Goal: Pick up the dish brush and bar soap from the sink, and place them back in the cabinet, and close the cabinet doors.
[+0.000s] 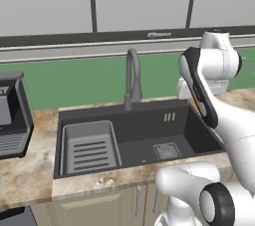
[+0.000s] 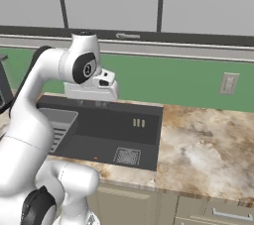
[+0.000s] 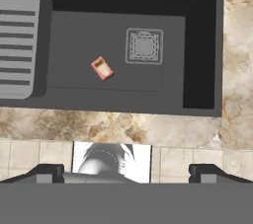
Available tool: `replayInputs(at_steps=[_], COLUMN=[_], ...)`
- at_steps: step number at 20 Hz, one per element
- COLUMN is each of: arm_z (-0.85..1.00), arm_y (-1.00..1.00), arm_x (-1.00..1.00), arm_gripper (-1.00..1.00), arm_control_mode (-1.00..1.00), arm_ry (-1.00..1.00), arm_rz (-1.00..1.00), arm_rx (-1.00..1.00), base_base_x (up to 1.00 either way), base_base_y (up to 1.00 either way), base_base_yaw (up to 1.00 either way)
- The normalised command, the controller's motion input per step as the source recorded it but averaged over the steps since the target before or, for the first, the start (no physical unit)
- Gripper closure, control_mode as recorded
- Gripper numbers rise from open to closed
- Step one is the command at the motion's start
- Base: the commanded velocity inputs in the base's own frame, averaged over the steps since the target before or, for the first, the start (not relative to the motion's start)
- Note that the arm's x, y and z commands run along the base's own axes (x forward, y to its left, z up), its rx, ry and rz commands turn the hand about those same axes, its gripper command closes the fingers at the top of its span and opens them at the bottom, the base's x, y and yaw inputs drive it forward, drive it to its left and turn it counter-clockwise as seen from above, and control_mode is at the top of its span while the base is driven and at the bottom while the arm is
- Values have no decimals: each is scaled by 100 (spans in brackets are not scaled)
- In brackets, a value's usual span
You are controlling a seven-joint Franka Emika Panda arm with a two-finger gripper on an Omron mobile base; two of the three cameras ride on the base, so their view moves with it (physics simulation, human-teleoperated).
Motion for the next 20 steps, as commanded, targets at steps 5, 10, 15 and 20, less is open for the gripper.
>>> replayInputs(at_steps=[5,10,15,20], arm_z=[-22,-13,0,-5], arm_y=[0,0,0,0], arm_x=[3,16,27,23], arm_gripper=[-100,-100,-100,-100], arm_control_mode=[-100,-100,-100,-100], arm_ry=[0,0,0,0], arm_rz=[0,0,0,0], arm_rx=[0,0,0,0], base_base_x=[0,0,0,0], base_base_y=[0,0,0,0], base_base_yaw=[0,0,0,0])
